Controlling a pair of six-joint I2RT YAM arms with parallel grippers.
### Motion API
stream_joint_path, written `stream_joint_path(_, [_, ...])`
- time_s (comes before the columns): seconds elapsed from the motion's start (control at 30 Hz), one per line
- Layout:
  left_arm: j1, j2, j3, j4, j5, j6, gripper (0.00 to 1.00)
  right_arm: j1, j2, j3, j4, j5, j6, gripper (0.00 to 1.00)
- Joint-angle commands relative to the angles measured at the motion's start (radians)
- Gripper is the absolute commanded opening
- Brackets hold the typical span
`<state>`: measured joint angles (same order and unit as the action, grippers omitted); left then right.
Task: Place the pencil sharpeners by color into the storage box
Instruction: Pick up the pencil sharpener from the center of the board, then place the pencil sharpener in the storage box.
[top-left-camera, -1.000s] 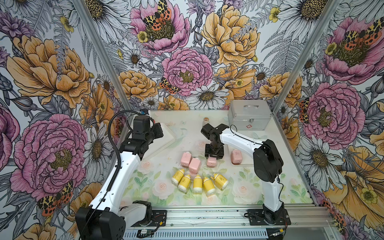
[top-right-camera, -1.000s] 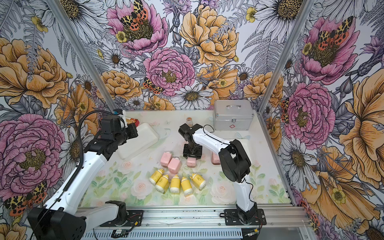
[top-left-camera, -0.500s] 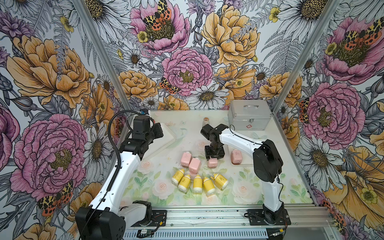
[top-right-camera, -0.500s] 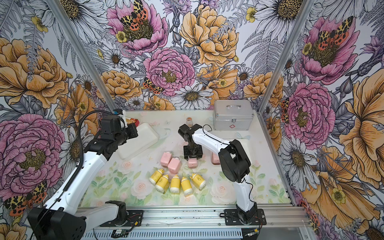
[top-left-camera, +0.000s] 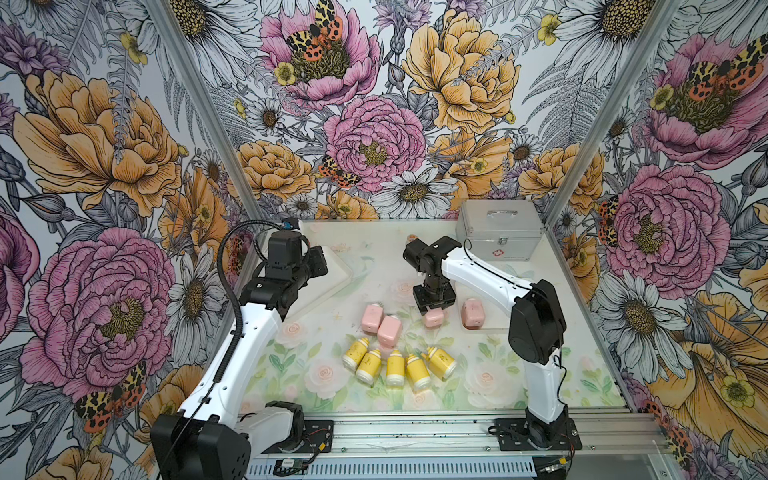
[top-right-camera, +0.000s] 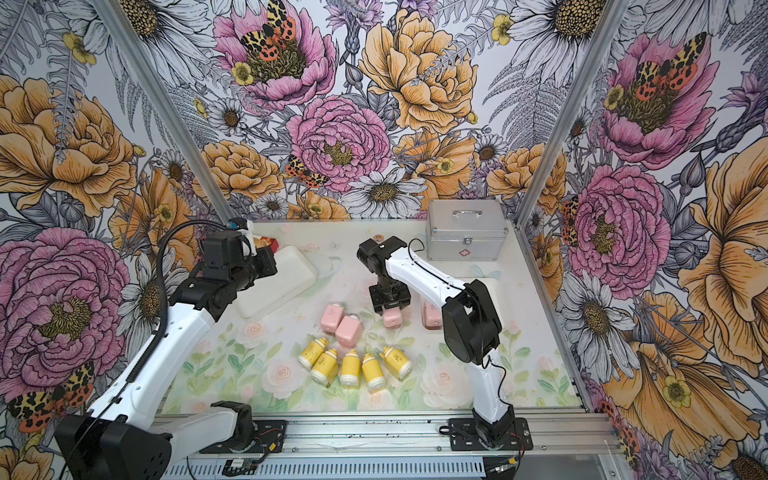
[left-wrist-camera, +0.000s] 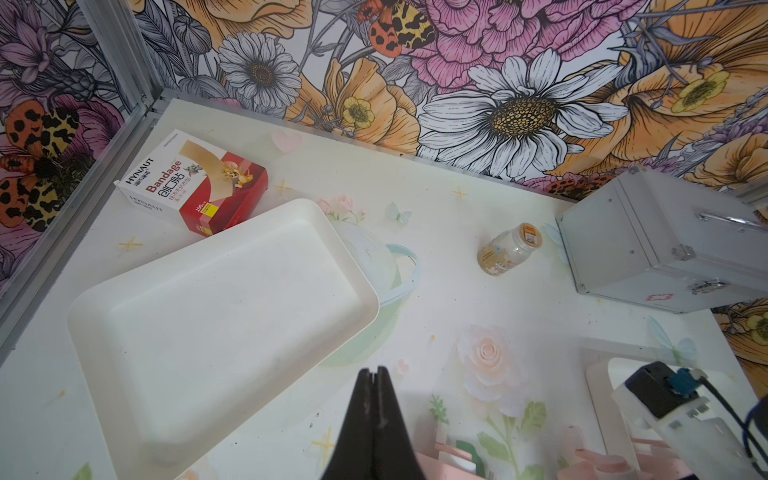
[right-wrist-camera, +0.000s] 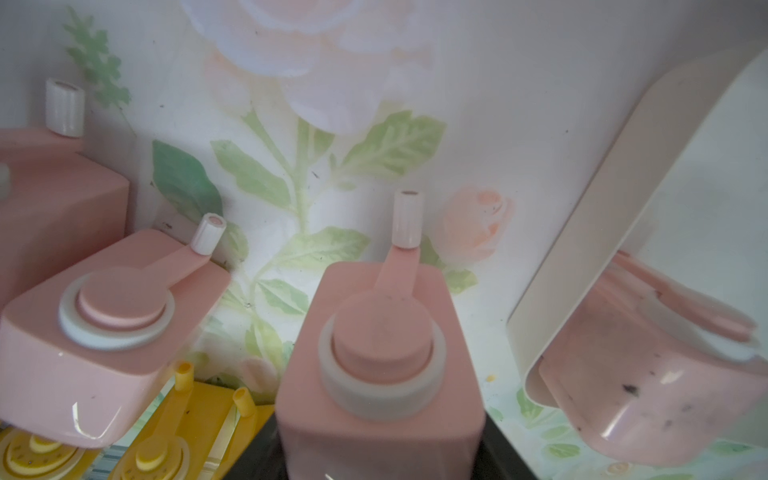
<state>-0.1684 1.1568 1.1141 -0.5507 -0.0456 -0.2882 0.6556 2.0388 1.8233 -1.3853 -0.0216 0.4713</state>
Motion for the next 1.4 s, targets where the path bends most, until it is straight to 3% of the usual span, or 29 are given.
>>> stream_joint_path(0.0, [-0.010,-0.022,0.014,0.003,-0.019,0.017,0.00,-0.036,-0.081,0.055,-0.061,0.055,-0.042,0.38])
stream_joint_path(0.4, [-0.017,-0.021,0.013,0.003,-0.022,0.018,0.00,-0.222,-0.218,0.120,-0.199,0.157,-0.128,0.38])
stream_joint_path(0.73, [-0.020,-0.016,0.015,0.004,-0.019,0.019,0.00,-0.360,-0.260,0.103,-0.222,0.158,-0.180,0.38])
stream_joint_path(1.37, [-0.027,-0.020,0.015,0.004,-0.013,0.018,0.00,-0.486,-0.282,-0.148,-0.049,0.120,-0.245,0.33])
